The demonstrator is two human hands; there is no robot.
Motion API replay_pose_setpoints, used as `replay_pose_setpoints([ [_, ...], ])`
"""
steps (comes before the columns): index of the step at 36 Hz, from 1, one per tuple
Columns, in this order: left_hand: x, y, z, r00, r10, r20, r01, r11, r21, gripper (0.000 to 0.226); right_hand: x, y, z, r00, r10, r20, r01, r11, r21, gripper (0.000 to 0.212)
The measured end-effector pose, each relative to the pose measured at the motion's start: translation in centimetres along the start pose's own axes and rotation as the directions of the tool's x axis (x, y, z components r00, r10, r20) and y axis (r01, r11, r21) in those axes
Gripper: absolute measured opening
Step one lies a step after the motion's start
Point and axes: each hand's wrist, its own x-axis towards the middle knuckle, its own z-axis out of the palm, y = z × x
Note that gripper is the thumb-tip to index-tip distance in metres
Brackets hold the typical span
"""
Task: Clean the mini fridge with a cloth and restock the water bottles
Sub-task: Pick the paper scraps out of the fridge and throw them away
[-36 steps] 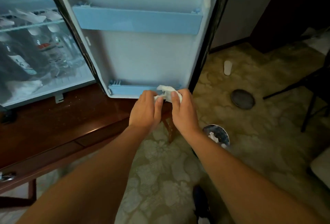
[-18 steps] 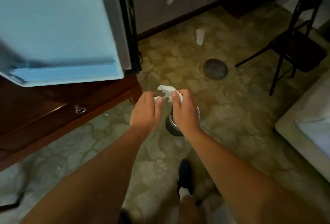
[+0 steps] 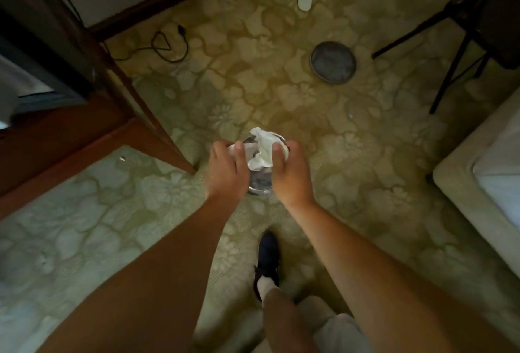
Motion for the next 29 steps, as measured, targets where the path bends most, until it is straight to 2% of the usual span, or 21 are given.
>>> replay_pose_setpoints([
  [7, 2.5, -2.8, 6.8, 0.989, -0.142, 0.030, 0.141, 0.990, 0.014, 0.046, 3.3, 7.0, 2.0, 0.993, 0.102, 0.063, -0.103, 0.995, 0.008, 0.010],
  [11, 3.8, -3.8, 10.2, 0.972, -0.229, 0.054, 0.229, 0.973, -0.007, 0.049, 5.1, 10.3, 3.0, 0.978, 0.179, 0.107, -0.180, 0.984, 0.003, 0.022],
  [14, 4.8, -4.6, 12.7, 0.963, -0.263, 0.064, 0.265, 0.964, -0.019, 0.048, 6.4, 12.6, 3.8, 0.966, 0.224, 0.128, -0.224, 0.974, -0.009, 0.024],
  [19, 6.3, -5.8, 16.3, 0.944, -0.323, 0.062, 0.326, 0.944, -0.053, 0.046, 8.1, 15.3, 5.5, 0.955, 0.252, 0.154, -0.253, 0.967, -0.016, 0.013],
  [26, 7.1, -8.0, 17.8, 0.937, -0.331, 0.115, 0.336, 0.942, -0.028, 0.046, 9.0, 17.2, 7.9, 0.917, 0.310, 0.250, -0.295, 0.951, -0.098, 0.036],
  [29, 7.2, -8.7, 17.8, 0.928, -0.354, 0.113, 0.355, 0.935, 0.017, 0.045, 9.0, 17.5, 8.3, 0.914, 0.314, 0.256, -0.291, 0.949, -0.122, 0.040],
])
